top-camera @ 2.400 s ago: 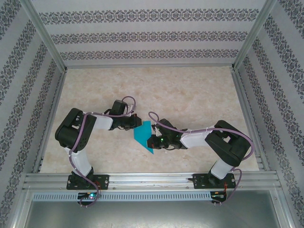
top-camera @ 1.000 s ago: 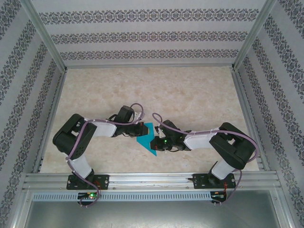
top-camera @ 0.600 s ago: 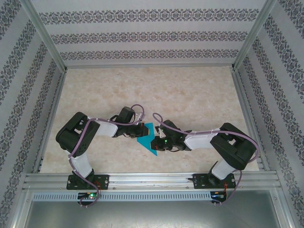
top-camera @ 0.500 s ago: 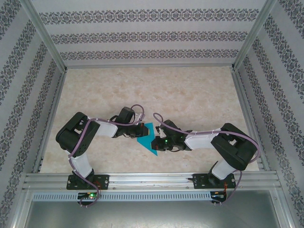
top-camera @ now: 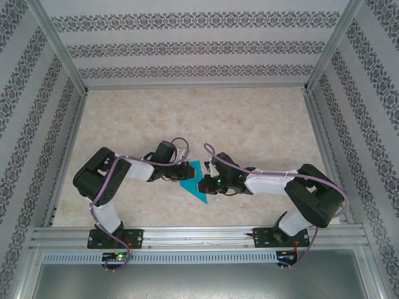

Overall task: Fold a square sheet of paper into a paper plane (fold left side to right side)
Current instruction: Fourth fold the wing at the center of the table.

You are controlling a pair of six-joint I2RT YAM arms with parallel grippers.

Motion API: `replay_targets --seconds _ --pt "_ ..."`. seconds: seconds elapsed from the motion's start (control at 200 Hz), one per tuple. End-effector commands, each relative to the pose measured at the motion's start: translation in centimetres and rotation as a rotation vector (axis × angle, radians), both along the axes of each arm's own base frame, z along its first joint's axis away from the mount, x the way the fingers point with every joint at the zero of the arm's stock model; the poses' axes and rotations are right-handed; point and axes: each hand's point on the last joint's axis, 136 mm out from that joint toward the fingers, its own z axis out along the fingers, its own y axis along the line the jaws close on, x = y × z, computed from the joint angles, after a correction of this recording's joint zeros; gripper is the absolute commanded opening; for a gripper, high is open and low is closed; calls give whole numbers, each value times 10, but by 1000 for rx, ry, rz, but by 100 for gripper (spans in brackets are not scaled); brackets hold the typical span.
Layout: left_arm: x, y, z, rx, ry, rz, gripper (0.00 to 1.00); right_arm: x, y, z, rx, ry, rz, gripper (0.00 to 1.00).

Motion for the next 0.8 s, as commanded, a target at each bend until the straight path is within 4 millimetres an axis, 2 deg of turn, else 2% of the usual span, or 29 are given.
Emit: replay_targets --seconds 0.0,0.41,0.6,0.794 --pt "-14 20 -38 134 58 40 5 4 7 7 10 -12 15 0" --pt "-15 21 -39 141 64 42 5 11 19 -10 -42 2 8 0" --pt "-13 20 -38 141 63 45 5 12 16 -19 -76 11 -2 0" --pt "-11 21 -39 155 68 53 5 4 10 -28 -106 36 5 0"
